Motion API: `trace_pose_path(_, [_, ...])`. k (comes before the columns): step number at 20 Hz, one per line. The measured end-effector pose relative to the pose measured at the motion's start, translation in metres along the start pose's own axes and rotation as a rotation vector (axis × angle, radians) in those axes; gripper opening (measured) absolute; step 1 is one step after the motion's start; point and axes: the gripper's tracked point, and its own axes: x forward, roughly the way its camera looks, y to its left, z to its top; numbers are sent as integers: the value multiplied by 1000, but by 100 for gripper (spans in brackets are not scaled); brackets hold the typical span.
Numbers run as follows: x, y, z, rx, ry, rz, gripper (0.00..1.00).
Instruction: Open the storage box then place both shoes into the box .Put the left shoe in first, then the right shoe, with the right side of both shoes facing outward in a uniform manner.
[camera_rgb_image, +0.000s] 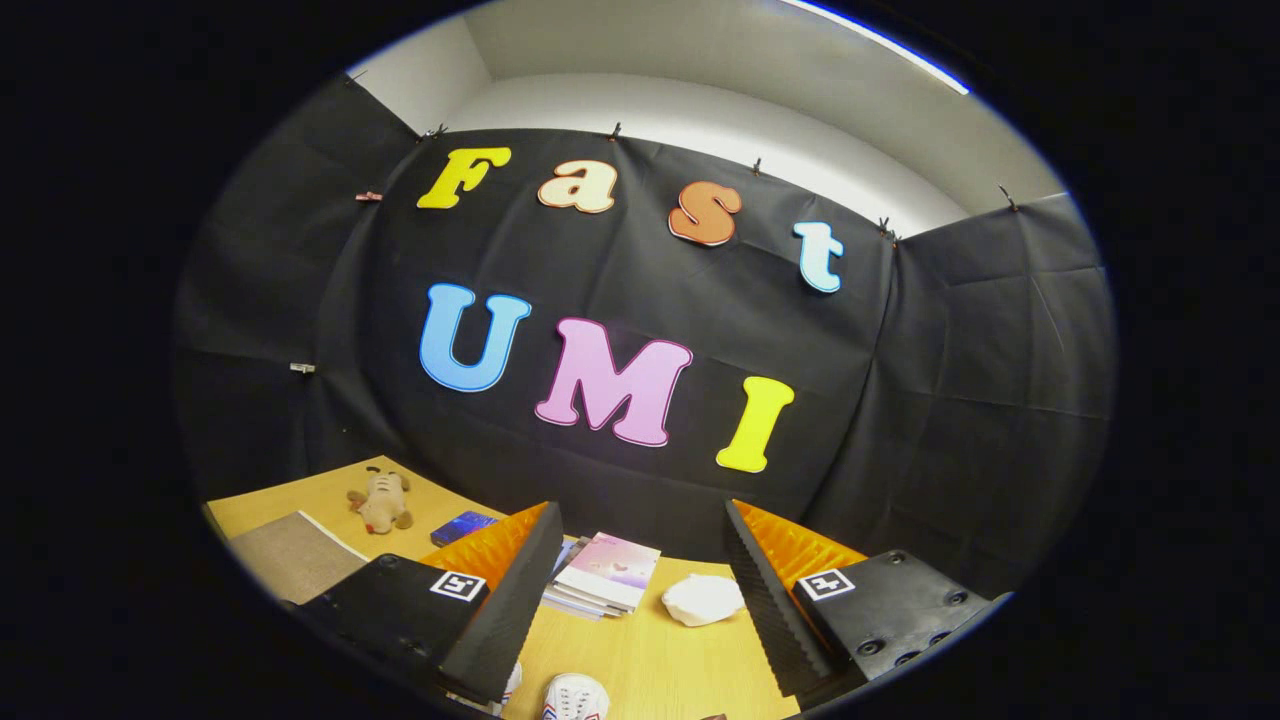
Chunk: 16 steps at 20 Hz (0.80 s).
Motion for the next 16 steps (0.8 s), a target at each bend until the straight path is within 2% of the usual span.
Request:
trace_pose_path(13, [3,14,-6,28,14,24,97])
trace_pose_path(16, [4,30,-13,62,32,75,97])
